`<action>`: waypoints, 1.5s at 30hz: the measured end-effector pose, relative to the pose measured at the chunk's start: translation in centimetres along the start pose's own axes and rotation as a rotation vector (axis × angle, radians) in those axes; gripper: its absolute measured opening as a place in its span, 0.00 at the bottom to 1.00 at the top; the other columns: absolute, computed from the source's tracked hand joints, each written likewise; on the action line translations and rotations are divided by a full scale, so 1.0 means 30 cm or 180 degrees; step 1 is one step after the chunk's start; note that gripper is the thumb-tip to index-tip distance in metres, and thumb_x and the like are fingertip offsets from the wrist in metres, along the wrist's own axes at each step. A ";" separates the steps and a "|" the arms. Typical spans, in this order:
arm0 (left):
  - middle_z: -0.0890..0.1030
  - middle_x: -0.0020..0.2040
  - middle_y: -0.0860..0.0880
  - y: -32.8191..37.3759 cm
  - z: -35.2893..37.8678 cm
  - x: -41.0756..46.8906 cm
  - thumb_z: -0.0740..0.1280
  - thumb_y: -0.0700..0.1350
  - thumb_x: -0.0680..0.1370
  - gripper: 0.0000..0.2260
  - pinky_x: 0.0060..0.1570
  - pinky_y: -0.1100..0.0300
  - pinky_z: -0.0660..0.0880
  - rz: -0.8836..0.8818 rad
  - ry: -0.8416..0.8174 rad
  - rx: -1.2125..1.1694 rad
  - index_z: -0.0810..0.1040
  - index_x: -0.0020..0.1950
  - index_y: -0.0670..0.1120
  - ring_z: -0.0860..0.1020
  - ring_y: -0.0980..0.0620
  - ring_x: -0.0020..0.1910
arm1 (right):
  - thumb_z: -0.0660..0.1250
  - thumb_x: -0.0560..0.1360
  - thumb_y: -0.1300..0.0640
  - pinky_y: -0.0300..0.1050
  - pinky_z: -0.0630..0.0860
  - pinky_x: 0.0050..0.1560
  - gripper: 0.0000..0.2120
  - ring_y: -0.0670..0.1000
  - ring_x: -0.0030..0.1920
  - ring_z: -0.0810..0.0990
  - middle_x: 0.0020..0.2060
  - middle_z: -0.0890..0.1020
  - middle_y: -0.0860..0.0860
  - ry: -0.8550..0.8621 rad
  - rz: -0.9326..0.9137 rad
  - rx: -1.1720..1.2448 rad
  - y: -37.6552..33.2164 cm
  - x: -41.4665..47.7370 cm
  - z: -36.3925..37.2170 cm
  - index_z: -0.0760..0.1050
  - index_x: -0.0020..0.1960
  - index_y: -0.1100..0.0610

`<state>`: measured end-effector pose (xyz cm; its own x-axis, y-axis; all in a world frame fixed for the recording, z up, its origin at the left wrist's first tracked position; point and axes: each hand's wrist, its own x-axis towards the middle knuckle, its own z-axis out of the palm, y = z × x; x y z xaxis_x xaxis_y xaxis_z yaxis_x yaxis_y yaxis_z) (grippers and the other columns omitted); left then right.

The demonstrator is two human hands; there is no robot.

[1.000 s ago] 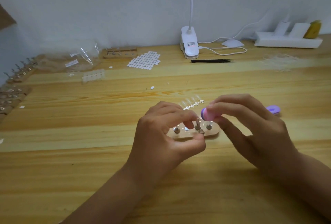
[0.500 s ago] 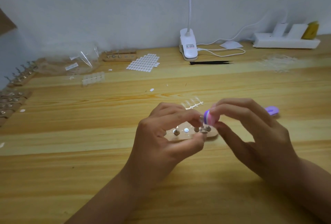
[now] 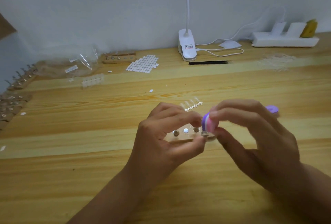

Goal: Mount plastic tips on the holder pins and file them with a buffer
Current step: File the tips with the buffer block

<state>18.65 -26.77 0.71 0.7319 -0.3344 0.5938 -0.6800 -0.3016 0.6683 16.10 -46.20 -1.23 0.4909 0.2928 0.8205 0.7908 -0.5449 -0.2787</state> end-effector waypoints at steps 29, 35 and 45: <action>0.81 0.42 0.60 -0.032 -0.041 0.012 0.68 0.39 0.73 0.07 0.51 0.56 0.75 -0.0457 0.0718 0.0839 0.84 0.44 0.49 0.79 0.57 0.47 | 0.69 0.79 0.65 0.50 0.80 0.58 0.09 0.52 0.54 0.83 0.52 0.81 0.48 0.0454 0.1234 0.0164 0.114 -0.014 -0.002 0.77 0.57 0.56; 0.78 0.36 0.57 -0.043 -0.105 0.016 0.73 0.47 0.70 0.01 0.44 0.57 0.73 0.0195 -0.0736 0.1307 0.83 0.40 0.51 0.78 0.53 0.42 | 0.69 0.77 0.71 0.47 0.78 0.57 0.10 0.50 0.53 0.81 0.50 0.80 0.52 0.0042 0.0762 -0.0173 0.090 -0.026 0.004 0.78 0.56 0.61; 0.83 0.52 0.52 -0.109 -0.078 0.001 0.73 0.45 0.73 0.06 0.68 0.42 0.67 0.1128 -0.1183 0.2096 0.85 0.48 0.48 0.76 0.48 0.65 | 0.68 0.77 0.69 0.49 0.77 0.56 0.08 0.53 0.51 0.81 0.48 0.81 0.53 -0.0110 0.0665 -0.0172 0.080 -0.022 0.005 0.79 0.55 0.63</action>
<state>21.00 -23.71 -0.40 0.4859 -0.7457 0.4558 -0.8386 -0.5448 0.0027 17.72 -47.58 -2.52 0.6551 0.1952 0.7299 0.6502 -0.6377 -0.4131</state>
